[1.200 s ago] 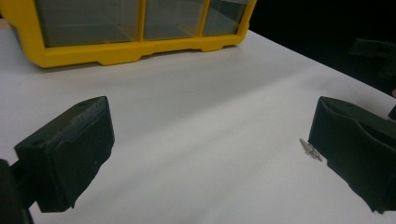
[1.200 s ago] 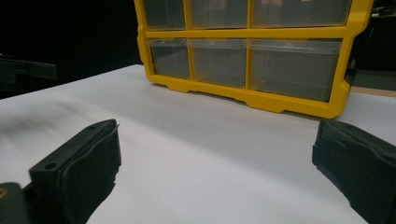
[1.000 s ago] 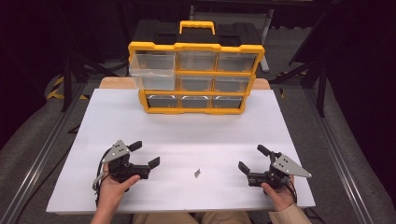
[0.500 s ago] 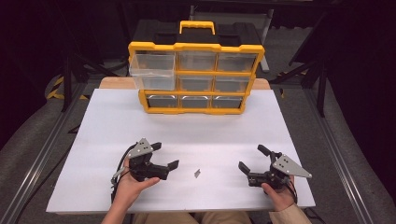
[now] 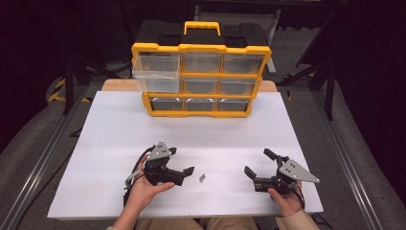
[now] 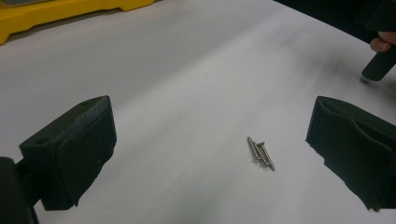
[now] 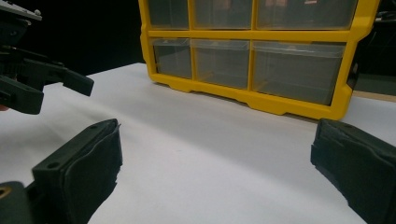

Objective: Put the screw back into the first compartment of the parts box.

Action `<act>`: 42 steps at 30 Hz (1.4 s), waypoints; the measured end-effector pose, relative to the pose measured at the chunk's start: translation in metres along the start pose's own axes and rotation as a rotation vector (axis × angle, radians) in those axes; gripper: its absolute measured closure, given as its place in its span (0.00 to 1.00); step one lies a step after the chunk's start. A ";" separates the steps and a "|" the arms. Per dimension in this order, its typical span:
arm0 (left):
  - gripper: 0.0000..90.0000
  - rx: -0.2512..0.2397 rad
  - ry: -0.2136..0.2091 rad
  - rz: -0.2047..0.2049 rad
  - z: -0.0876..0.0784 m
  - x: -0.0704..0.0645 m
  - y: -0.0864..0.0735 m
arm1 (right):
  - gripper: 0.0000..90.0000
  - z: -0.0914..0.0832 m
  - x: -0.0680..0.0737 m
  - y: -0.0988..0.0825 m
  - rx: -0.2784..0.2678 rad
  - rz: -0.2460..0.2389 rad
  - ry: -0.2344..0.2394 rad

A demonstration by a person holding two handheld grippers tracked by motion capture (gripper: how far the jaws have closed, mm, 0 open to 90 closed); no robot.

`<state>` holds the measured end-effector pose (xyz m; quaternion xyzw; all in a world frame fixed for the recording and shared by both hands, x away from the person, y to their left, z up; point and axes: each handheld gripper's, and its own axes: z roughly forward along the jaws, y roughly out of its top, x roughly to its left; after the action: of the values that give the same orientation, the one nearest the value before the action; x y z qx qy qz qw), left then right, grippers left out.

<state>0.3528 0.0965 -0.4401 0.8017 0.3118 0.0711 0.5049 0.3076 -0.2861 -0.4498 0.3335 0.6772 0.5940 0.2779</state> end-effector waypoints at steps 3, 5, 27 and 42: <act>0.04 0.008 -0.002 0.001 0.004 -0.002 0.001 | 0.03 0.000 0.000 0.000 0.001 0.000 0.000; 0.04 0.024 0.000 0.016 0.007 -0.003 0.002 | 0.03 0.000 0.000 0.000 0.000 0.000 0.001; 0.44 0.184 -0.032 0.082 0.030 -0.018 0.009 | 0.03 -0.001 0.000 0.000 -0.001 -0.008 -0.002; 0.75 0.302 -0.050 0.045 0.048 -0.022 0.008 | 0.03 -0.001 -0.001 0.000 0.000 -0.010 -0.001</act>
<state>0.3594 0.0444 -0.4515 0.8768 0.2884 0.0147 0.3846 0.3073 -0.2871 -0.4493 0.3307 0.6787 0.5925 0.2812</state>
